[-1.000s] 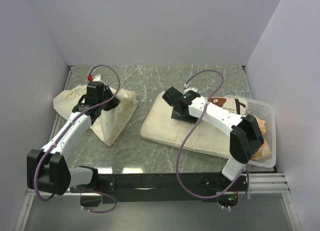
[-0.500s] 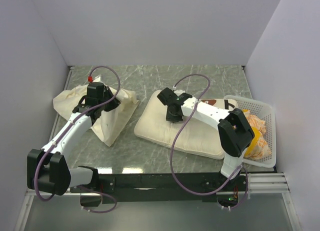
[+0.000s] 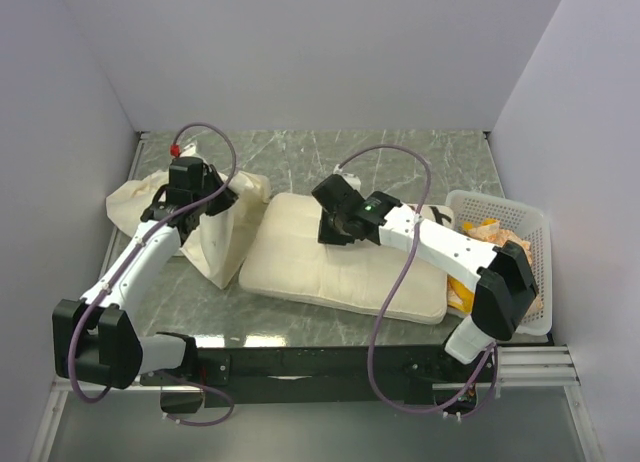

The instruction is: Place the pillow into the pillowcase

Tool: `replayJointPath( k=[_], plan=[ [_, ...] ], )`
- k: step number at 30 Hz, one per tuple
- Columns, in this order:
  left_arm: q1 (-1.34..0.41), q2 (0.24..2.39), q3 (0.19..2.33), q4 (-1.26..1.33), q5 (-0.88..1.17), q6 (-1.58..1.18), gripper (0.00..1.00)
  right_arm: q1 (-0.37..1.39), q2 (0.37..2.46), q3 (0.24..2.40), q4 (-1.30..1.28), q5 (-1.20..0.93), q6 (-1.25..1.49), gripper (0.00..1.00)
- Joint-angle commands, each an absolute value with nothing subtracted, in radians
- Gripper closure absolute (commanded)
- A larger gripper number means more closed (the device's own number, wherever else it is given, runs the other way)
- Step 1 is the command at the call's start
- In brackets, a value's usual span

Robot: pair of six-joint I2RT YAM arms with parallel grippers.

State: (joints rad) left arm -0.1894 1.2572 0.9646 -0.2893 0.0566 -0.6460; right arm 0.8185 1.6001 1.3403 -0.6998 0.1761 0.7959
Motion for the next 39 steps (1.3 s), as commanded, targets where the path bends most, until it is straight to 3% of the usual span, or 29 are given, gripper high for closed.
replayJointPath(
  k=[1, 21, 39],
  plan=[
    [-0.178, 1.270, 1.035, -0.288, 0.057, -0.624, 0.99, 0.880, 1.563, 1.351, -0.630, 0.117, 0.818, 1.00],
    [-0.163, 1.175, 1.034, -0.409, 0.117, -0.525, 0.99, 0.848, 1.882, 1.695, -0.649, 0.095, 0.710, 1.00],
    [-0.161, 0.971, 0.946, -0.583, 0.038, -0.407, 0.94, 0.749, 1.835, 1.660, -0.617, 0.038, 0.692, 1.00]
  ],
)
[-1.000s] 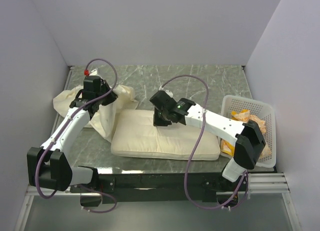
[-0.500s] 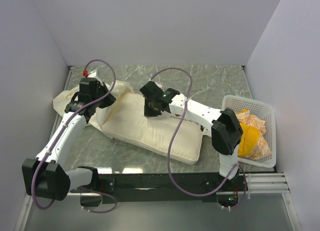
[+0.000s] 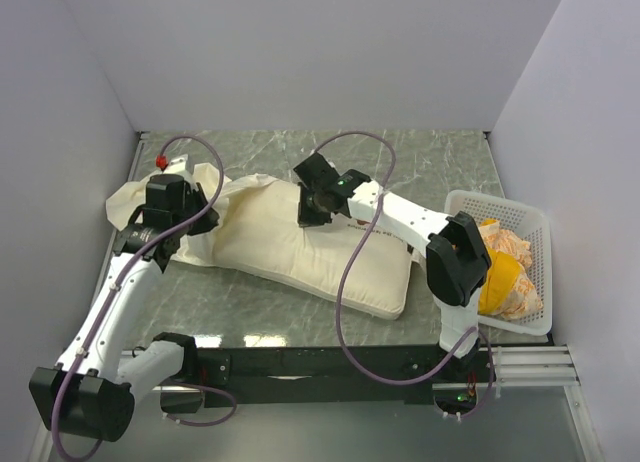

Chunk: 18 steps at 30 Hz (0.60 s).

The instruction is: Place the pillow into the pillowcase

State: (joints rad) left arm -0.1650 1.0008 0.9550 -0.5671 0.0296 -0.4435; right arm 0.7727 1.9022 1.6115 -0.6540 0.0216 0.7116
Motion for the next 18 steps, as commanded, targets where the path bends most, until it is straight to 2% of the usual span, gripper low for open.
replayJointPath(
  k=[1, 10, 13, 18],
  plan=[
    [-0.161, 0.973, 0.945, -0.591, 0.054, -0.402, 0.93, 0.749, 1.839, 1.672, -0.620, 0.040, 0.692, 1.00],
    [-0.161, 0.942, 0.939, -0.630, 0.110, -0.380, 0.87, 0.724, 1.861, 1.712, -0.624, 0.017, 0.718, 1.00],
    [-0.161, 0.930, 0.934, -0.624, 0.181, -0.388, 0.80, 0.726, 1.871, 1.736, -0.627, 0.011, 0.736, 1.00],
    [-0.161, 0.954, 0.943, -0.533, 0.337, -0.463, 0.84, 0.771, 1.870, 1.695, -0.583, 0.049, 0.770, 1.00]
  ],
)
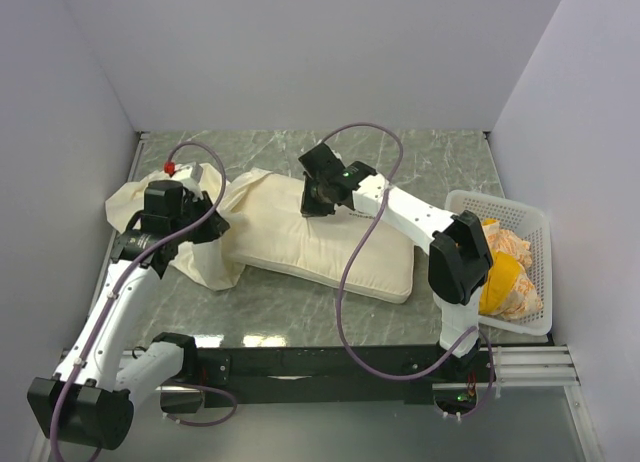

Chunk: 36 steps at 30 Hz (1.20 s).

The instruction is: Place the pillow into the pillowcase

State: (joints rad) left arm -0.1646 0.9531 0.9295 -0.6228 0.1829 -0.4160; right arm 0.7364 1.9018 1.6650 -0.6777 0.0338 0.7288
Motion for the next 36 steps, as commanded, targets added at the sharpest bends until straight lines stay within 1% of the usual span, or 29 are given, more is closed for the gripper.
replayJointPath(
  k=[1, 5, 8, 12, 14, 19, 20, 23, 25, 26, 27, 28, 29, 30, 31, 32, 33, 34, 35, 36],
  plan=[
    [-0.161, 0.971, 0.945, -0.523, 0.342, -0.474, 0.85, 0.779, 1.867, 1.683, -0.572, 0.054, 0.781, 1.00],
    [-0.161, 1.000, 0.954, -0.522, 0.305, -0.497, 0.88, 0.795, 1.884, 1.634, -0.526, 0.057, 0.805, 1.00],
    [-0.163, 0.997, 0.885, -0.459, 0.250, -0.537, 0.88, 0.807, 1.905, 1.620, -0.483, 0.029, 0.825, 1.00],
    [-0.166, 1.028, 0.780, -0.388, 0.219, -0.581, 0.97, 0.848, 1.881, 1.611, -0.457, 0.061, 0.839, 1.00],
    [-0.172, 1.045, 0.753, -0.345, 0.221, -0.601, 0.99, 0.857, 1.853, 1.588, -0.430, 0.071, 0.847, 1.00],
    [-0.216, 1.046, 0.750, -0.305, 0.244, -0.632, 0.99, 0.858, 1.919, 1.566, -0.403, 0.074, 0.851, 1.00],
    [-0.241, 1.042, 0.759, -0.308, 0.229, -0.643, 0.99, 0.857, 1.927, 1.563, -0.397, 0.046, 0.850, 1.00],
    [-0.264, 1.052, 0.795, -0.316, 0.193, -0.640, 0.99, 0.864, 1.904, 1.522, -0.318, 0.006, 0.841, 1.00],
    [-0.264, 1.080, 0.778, -0.302, 0.166, -0.649, 0.99, 0.861, 1.878, 1.505, -0.290, 0.003, 0.819, 1.00],
    [-0.264, 1.091, 0.769, -0.299, 0.158, -0.650, 0.99, 0.858, 1.868, 1.514, -0.310, 0.003, 0.804, 0.94],
    [-0.264, 1.100, 0.764, -0.292, 0.150, -0.650, 0.99, 0.856, 1.836, 1.525, -0.354, 0.038, 0.789, 0.85],
    [-0.264, 1.104, 0.759, -0.284, 0.141, -0.656, 0.99, 0.854, 1.815, 1.523, -0.377, 0.063, 0.764, 0.60],
    [-0.264, 1.101, 0.753, -0.276, 0.137, -0.658, 0.99, 0.856, 1.789, 1.516, -0.397, 0.086, 0.755, 0.49],
    [-0.264, 1.098, 0.753, -0.270, 0.138, -0.660, 0.99, 0.853, 1.722, 1.484, -0.432, 0.141, 0.747, 0.40],
    [-0.264, 1.098, 0.758, -0.270, 0.137, -0.660, 0.99, 0.847, 1.679, 1.456, -0.446, 0.170, 0.747, 0.24],
    [-0.264, 1.100, 0.770, -0.273, 0.135, -0.657, 0.99, 0.839, 1.634, 1.371, -0.455, 0.201, 0.749, 0.17],
    [-0.264, 1.100, 0.776, -0.278, 0.133, -0.654, 0.99, 0.824, 1.538, 1.317, -0.453, 0.222, 0.759, 0.11],
    [-0.264, 1.097, 0.782, -0.284, 0.135, -0.649, 0.99, 0.774, 1.488, 1.258, -0.456, 0.222, 0.765, 0.07],
    [-0.265, 1.094, 0.790, -0.284, 0.133, -0.646, 0.99, 0.743, 1.436, 1.142, -0.463, 0.224, 0.773, 0.06],
    [-0.265, 1.083, 0.792, -0.284, 0.132, -0.647, 0.99, 0.714, 1.333, 1.079, -0.462, 0.224, 0.782, 0.05]
  ],
)
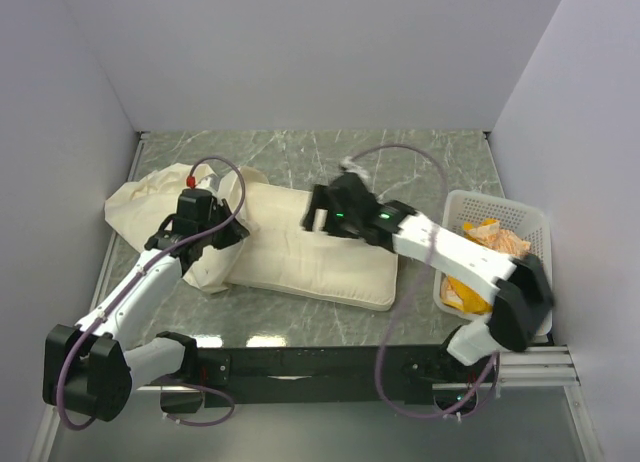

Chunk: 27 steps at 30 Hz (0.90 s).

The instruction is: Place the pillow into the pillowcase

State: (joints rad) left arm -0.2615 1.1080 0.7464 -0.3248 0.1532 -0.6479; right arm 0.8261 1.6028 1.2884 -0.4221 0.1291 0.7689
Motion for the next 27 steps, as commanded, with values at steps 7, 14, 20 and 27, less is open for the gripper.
replayJointPath(
  k=[7, 14, 20, 27],
  plan=[
    [-0.281, 1.071, 0.811, -0.281, 0.146, -0.643, 0.99, 0.557, 0.997, 0.769, -0.515, 0.265, 0.779, 0.00],
    [-0.282, 1.065, 0.819, -0.295, 0.141, -0.623, 0.99, 0.522, 0.982, 0.640, -0.510, 0.235, 0.825, 0.00],
    [-0.285, 1.080, 0.836, -0.298, 0.170, -0.623, 0.99, 0.517, 1.072, 0.551, -0.226, 0.059, 0.816, 0.00],
    [-0.351, 1.097, 0.839, -0.285, 0.173, -0.638, 0.99, 0.571, 1.037, 0.557, -0.022, -0.093, 0.862, 0.88]
  ],
)
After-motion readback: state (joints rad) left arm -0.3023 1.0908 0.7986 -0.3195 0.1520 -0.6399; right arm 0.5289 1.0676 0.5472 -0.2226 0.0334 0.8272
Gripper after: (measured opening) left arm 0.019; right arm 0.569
